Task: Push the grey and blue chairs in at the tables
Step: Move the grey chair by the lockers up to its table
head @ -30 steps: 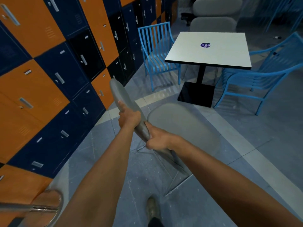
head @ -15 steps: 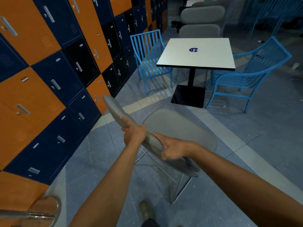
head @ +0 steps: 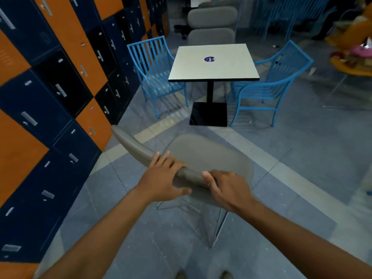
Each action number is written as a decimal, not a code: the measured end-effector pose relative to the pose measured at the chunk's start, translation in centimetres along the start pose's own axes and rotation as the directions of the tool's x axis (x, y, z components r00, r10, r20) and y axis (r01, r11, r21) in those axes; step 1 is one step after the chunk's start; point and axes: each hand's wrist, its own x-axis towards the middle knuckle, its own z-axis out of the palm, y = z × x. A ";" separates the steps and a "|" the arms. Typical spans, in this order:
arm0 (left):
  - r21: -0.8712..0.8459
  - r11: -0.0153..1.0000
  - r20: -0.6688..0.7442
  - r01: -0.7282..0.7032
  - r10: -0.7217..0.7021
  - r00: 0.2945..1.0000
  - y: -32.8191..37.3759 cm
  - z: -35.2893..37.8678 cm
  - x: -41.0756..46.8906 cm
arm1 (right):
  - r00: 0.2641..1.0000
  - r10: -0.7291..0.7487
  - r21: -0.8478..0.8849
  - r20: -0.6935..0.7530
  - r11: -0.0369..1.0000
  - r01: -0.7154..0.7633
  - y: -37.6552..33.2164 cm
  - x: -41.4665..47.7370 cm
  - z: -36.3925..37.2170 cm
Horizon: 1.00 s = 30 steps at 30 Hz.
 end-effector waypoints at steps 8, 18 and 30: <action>0.155 0.950 0.065 -0.271 0.263 0.962 0.0 -0.2 4.9 | 0.967 0.164 -0.179 -0.196 0.964 -0.199 -1.6 -0.7 1.0; 0.191 0.946 -0.041 -0.262 0.274 0.961 0.2 1.7 7.6 | 0.945 0.032 -0.319 -0.324 0.937 -0.141 0.6 0.6 1.6; 0.197 0.966 -0.075 -0.167 0.184 0.980 4.5 1.7 16.9 | 0.916 -0.002 -0.342 -0.402 0.928 -0.148 10.9 7.1 -0.5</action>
